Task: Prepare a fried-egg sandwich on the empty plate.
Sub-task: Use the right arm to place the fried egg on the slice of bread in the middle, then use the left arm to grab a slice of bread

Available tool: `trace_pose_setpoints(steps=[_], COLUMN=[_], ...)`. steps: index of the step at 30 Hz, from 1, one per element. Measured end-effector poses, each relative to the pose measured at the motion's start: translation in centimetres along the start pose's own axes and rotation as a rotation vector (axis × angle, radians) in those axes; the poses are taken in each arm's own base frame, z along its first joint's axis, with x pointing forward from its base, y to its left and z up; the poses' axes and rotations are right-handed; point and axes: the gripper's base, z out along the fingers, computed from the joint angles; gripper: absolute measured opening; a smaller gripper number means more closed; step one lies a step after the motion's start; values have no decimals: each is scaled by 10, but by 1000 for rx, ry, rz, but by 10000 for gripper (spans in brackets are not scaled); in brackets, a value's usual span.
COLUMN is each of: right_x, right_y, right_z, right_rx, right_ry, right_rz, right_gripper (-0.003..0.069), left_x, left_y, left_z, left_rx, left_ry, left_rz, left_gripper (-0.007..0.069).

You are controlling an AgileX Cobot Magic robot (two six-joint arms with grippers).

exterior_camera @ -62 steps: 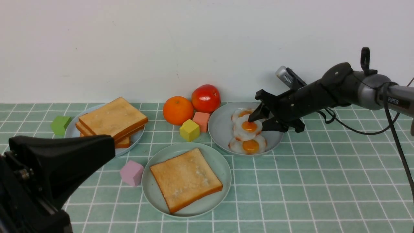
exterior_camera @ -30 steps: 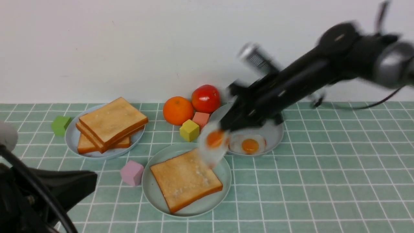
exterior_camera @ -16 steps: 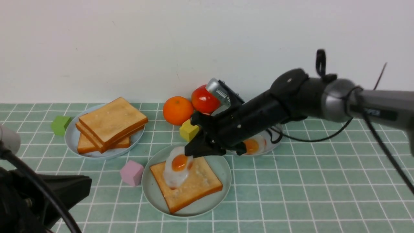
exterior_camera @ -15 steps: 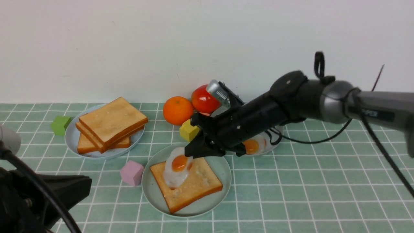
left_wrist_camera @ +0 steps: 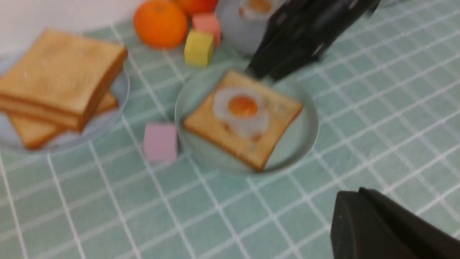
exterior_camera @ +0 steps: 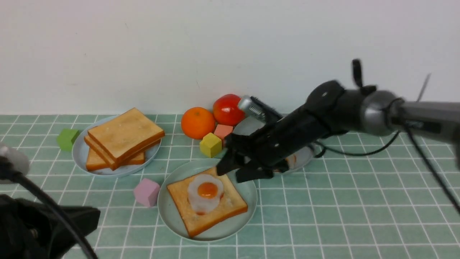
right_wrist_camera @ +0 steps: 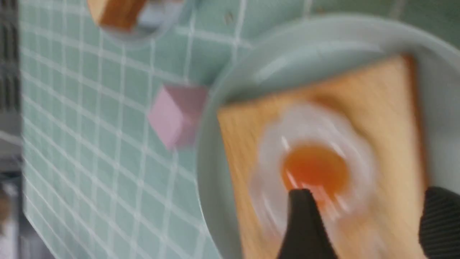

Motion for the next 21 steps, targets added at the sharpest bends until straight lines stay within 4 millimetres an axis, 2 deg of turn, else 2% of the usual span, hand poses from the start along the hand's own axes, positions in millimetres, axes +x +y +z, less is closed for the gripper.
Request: trace_pose_setpoints(steps=[3, 4, 5, 6, 7, 10, 12, 14, 15, 16, 18, 20, 21], right_x=[9, 10, 19, 21, 33, 57, 83, 95, 114, 118, 146, 165, 167], right_y=[15, 17, 31, 35, 51, 78, 98, 102, 110, 111, 117, 116, 116], right_z=[-44, -47, -74, -81, -106, -142, -174, -185, -203, -207, -230, -242, -243], right_rx=[107, 115, 197, 217, 294, 380, 422, 439, 444, 444, 425, 411, 409], right_ry=[56, 67, 87, 81, 69, -4, -89, -120, -171, -183, -259, -299, -301], right_rz=[-124, -130, -208, -233, -293, -372, -415, -427, -454, -462, -503, -519, -520], right_gripper=[287, 266, 177, 166, 76, -3, -12, -10, -6, -6, 0, 1, 1], left_x=[1, 1, 2, 2, -1, -12, -25, -35, -47, -48, -62, -68, -68], left_y=[-3, -3, -6, -7, -11, -11, -3, 8, 24, 26, 57, 81, 83], left_z=[16, 16, 31, 34, 50, 70, 89, 100, 112, 114, 135, 153, 155], left_rx=[-16, -16, -26, -29, -46, -84, -131, -162, -190, -193, -209, -212, -210], left_ry=[69, 69, 119, 130, 185, 234, 267, 280, 299, 302, 338, 365, 369], left_rz=[15, 15, 31, 34, 49, 47, 39, 21, -8, -11, -57, -96, -86], left_gripper=[3, 3, 3, 3, 3, -5, -13, -13, -13, -13, -13, -13, -13])
